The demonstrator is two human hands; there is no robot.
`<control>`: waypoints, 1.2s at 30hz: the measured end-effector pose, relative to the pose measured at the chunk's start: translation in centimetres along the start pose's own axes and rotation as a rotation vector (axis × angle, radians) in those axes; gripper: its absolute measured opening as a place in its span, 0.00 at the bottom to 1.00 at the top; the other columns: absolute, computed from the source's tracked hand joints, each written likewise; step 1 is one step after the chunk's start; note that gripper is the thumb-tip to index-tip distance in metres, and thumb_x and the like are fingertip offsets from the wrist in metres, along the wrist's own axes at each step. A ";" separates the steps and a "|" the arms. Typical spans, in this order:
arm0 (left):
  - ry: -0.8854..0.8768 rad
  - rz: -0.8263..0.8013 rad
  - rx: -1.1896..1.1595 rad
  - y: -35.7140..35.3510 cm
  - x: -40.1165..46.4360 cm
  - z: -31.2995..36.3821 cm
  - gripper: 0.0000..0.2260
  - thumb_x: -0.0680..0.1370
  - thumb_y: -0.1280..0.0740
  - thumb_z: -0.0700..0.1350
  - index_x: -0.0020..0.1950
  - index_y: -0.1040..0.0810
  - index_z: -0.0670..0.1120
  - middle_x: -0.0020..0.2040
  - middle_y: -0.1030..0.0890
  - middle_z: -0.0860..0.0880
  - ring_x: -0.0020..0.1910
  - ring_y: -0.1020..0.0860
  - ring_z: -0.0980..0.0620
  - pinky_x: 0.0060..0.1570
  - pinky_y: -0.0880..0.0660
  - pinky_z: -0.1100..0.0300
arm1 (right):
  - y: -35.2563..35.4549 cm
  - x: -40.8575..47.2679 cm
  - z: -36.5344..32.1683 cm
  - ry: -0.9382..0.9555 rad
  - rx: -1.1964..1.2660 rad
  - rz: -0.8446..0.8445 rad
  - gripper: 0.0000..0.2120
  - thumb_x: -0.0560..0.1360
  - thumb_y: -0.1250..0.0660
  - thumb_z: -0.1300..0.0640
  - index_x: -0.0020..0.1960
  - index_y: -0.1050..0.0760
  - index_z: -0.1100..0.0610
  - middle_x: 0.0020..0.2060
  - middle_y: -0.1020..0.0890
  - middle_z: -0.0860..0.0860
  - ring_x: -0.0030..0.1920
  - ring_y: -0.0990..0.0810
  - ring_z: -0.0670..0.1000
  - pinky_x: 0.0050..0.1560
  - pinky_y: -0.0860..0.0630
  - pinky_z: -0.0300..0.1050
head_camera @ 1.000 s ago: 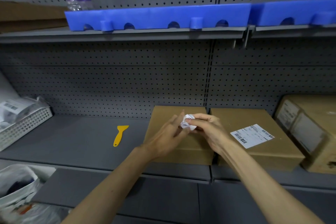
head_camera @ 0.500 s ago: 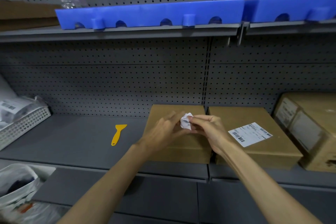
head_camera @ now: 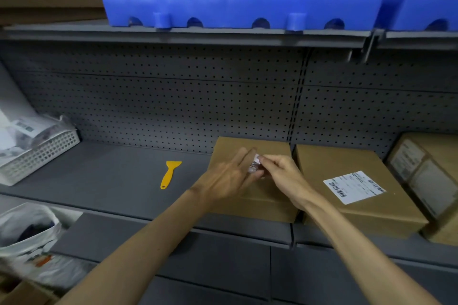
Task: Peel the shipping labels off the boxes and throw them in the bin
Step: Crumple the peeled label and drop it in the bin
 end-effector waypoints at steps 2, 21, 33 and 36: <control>-0.023 0.032 0.081 0.2 -0.1 -0.3 0.23 0.83 0.48 0.54 0.72 0.34 0.41 0.55 0.28 0.48 0.43 0.29 0.56 0.30 0.36 0.64 | 0.1 0.4 0.3 0.035 0.016 0.018 0.14 0.81 0.39 0.57 0.45 0.18 0.62 0.42 0.17 0.61 0.42 0.23 0.50 0.49 0.27 0.49; -0.126 0.017 -0.054 -1.2 -0.7 -6.0 0.10 0.78 0.41 0.35 0.59 0.29 0.42 0.49 0.27 0.43 0.46 0.29 0.48 0.46 0.26 0.51 | 3.8 0.2 0.0 0.018 -0.563 0.176 0.21 0.82 0.44 0.47 0.42 0.18 0.57 0.34 0.16 0.48 0.36 0.19 0.43 0.44 0.25 0.37; 0.215 -0.055 -0.312 -3.0 -1.8 -8.9 0.08 0.80 0.40 0.39 0.41 0.34 0.41 0.40 0.32 0.45 0.40 0.30 0.47 0.39 0.37 0.56 | 0.5 2.9 4.1 -0.056 -0.866 0.040 0.10 0.74 0.31 0.50 0.43 0.26 0.56 0.46 0.24 0.49 0.46 0.25 0.51 0.46 0.29 0.46; 0.206 -0.012 -0.277 -2.6 -2.5 -9.4 0.09 0.80 0.42 0.38 0.41 0.38 0.44 0.40 0.33 0.48 0.39 0.34 0.50 0.39 0.39 0.58 | -3.4 2.9 4.0 0.023 -0.838 -0.073 0.09 0.76 0.32 0.53 0.45 0.26 0.58 0.50 0.26 0.50 0.50 0.28 0.49 0.51 0.32 0.42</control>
Point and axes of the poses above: each hand's wrist, its own x-axis towards the middle knuckle, its own y-axis out of the back of the hand, z = x × y, the point moved 10 cm from there along x, towards the middle knuckle
